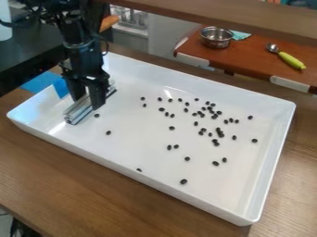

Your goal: Sweep into pile

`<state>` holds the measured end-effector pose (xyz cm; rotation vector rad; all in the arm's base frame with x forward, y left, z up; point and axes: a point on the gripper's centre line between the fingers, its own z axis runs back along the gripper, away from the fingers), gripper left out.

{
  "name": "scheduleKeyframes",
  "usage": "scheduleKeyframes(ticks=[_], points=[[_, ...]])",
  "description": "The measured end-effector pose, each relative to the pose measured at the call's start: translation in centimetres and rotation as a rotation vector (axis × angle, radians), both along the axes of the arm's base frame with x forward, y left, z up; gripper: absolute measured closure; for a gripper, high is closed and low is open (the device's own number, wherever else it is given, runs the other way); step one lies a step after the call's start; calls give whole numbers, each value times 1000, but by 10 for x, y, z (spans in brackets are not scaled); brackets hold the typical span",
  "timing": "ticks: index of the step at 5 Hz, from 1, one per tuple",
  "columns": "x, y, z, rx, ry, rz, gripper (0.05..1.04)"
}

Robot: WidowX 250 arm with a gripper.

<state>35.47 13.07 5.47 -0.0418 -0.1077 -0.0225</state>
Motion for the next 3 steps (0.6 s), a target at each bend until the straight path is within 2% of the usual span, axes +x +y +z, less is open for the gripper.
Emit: scheduleKeyframes(ticks=[1, 3], points=[[0, -2, -1, 1, 4, -6, 705], [-5, -19, -5, -3, 13, -49, 731]])
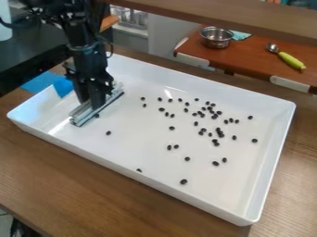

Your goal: Sweep into pile

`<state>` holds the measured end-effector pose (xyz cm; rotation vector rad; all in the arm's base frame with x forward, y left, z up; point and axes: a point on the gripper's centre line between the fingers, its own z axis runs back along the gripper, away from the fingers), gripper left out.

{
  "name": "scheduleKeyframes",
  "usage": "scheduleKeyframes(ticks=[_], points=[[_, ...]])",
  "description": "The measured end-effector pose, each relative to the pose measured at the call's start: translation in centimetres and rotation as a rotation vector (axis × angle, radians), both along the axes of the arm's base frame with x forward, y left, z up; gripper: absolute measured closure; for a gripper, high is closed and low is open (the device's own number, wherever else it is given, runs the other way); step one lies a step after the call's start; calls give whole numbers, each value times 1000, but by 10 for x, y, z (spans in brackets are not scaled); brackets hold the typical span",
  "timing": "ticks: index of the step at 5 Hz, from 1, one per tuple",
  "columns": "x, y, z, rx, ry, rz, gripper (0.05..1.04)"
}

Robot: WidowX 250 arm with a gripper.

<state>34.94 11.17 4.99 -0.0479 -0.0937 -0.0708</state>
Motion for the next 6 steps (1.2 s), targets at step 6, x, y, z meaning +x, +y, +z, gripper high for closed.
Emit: scheduleKeyframes(ticks=[6], points=[[-15, -113, -2, -109, -2, -82, 731]])
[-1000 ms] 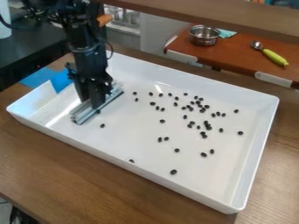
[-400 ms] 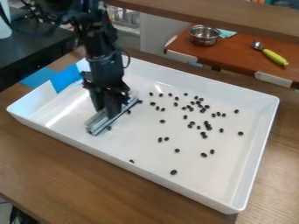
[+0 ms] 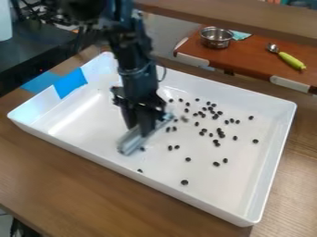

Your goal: Sweep into pile

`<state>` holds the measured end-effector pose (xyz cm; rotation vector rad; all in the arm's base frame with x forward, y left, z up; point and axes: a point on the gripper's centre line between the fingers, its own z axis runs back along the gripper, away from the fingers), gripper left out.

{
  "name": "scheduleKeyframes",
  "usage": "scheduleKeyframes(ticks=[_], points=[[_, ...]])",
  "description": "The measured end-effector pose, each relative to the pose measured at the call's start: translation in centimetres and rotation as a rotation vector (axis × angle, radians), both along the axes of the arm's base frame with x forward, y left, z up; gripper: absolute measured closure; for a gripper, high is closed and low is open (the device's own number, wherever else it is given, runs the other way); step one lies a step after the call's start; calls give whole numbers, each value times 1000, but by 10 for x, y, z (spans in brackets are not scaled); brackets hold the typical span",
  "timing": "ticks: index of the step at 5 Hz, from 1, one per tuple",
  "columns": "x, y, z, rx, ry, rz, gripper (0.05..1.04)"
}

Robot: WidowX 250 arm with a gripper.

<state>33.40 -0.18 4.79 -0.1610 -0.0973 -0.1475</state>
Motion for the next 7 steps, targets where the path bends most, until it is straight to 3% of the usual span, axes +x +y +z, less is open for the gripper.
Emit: scheduleKeyframes(ticks=[4, 6, 7], points=[[-17, -85, -1, -97, 3, -54, 732], [-31, -122, 3, -173, 35, -89, 732], [-35, -122, 20, -217, 32, -95, 732]])
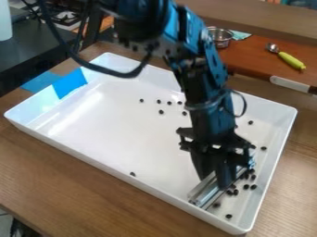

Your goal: Sweep into pile

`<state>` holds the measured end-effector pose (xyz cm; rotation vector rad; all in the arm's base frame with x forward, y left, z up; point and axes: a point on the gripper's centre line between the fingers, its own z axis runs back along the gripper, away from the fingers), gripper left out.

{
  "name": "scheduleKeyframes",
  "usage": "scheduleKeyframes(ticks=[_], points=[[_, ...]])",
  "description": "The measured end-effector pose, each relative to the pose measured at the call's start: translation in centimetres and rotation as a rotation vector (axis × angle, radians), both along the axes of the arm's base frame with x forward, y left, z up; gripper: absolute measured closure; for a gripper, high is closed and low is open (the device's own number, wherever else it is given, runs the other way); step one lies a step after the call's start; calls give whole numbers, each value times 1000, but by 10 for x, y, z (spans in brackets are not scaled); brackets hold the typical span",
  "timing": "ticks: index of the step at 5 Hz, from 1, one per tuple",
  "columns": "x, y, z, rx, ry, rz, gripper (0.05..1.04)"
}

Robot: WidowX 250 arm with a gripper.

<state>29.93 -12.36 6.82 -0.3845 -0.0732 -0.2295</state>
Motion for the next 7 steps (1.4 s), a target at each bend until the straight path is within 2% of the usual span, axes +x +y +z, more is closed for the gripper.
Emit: scheduleKeyframes(ticks=[1, 2, 3, 4, 5, 7], points=[[7, 27, 18, -38, -10, 61, 732], [20, 66, 44, -75, -35, 129, 732], [31, 105, 64, -51, -61, 179, 732], [41, 154, 65, 12, -71, 237, 732], [48, 199, 56, 88, -93, 271, 732], [60, 236, 34, 236, -108, 287, 732]])
